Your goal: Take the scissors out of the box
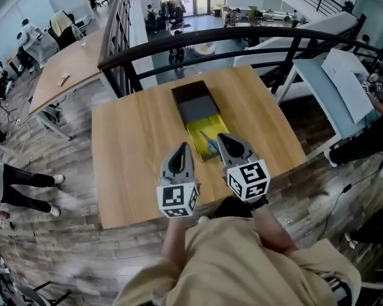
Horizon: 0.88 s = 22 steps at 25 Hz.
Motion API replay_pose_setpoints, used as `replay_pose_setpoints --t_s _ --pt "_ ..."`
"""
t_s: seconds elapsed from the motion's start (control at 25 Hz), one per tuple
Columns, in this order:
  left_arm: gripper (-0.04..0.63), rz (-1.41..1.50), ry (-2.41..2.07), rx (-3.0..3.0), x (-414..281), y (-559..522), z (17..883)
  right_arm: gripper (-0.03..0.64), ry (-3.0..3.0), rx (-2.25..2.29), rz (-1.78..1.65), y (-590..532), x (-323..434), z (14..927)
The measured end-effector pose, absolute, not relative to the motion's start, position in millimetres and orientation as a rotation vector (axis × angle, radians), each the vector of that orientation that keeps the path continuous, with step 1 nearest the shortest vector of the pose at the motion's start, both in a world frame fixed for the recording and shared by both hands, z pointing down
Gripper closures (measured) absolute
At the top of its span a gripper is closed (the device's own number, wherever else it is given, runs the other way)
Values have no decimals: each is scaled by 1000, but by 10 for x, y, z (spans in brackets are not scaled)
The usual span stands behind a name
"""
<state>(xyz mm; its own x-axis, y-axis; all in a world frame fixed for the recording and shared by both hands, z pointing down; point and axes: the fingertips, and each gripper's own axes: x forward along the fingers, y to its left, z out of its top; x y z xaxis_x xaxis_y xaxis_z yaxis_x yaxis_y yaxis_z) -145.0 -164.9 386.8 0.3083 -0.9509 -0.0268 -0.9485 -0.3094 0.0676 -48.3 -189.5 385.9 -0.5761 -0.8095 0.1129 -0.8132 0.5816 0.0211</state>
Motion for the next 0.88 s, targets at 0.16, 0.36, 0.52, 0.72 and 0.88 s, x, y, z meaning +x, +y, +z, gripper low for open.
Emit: replay_pose_setpoints --t_s 0.16,0.36,0.52,0.72,0.88 --pt "594 -62 -1762 2512 -1391 -1903 4017 603 -2637 1395 134 -2136 -400 4094" --pt "594 -10 -1734 2483 -1344 -2305 4308 603 -2573 1351 219 -2526 -338 4484" --pt "594 63 -1710 2464 -1245 -2551 4542 603 -2488 1277 312 -2757 -286 4896" --pt "594 119 -1616 2459 -1097 -2786 4858 603 -2359 1153 424 -2920 -265 5491" --pt "594 152 -1592 2432 -1036 -2943 5030 603 -2267 1038 480 -2999 -265 5889"
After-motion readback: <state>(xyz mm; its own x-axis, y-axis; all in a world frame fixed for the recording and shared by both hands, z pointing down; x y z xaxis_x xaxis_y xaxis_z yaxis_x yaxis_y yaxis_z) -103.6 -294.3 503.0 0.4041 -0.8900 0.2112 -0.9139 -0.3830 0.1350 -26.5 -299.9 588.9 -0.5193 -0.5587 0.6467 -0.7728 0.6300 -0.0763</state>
